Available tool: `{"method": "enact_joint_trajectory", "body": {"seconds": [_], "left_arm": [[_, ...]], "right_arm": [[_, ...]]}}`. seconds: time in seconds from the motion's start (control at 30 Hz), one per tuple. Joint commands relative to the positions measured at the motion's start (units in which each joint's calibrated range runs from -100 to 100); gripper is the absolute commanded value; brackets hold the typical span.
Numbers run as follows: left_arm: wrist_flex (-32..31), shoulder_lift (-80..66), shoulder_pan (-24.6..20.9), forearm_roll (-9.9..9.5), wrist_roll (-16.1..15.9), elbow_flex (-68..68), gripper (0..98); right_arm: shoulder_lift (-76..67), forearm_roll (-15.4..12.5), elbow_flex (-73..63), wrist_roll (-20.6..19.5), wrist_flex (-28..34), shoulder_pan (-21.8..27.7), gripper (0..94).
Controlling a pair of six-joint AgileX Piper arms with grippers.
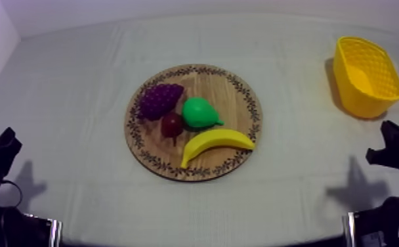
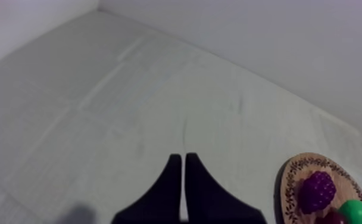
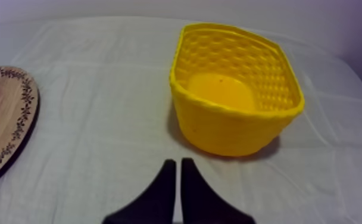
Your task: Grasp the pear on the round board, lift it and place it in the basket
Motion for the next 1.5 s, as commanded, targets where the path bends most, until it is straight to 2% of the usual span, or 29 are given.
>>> {"method": "enact_joint_trajectory", "body": {"seconds": [0.0,0.83,1.03,1.47], "left_arm": [[0.01,0.02,-0.02,-0.02,0.06,0.02,0.1],[0.01,0.02,-0.02,-0.02,0.00,0.02,0.1],[0.01,0.02,-0.02,-0.02,0.01,0.02,0.1],[0.01,0.02,-0.02,-0.02,0.01,0.02,0.1]], "right_arm": [[-0.01,-0.01,0.02,-0.02,-0.01,0.01,0.4],[-0.01,-0.01,0.02,-0.02,-0.01,0.01,0.4],[-0.01,-0.01,0.02,-3.68,-0.01,0.01,0.4],[-0.01,-0.05,-0.20,-6.34,1.02,-0.89,0.4]]}}
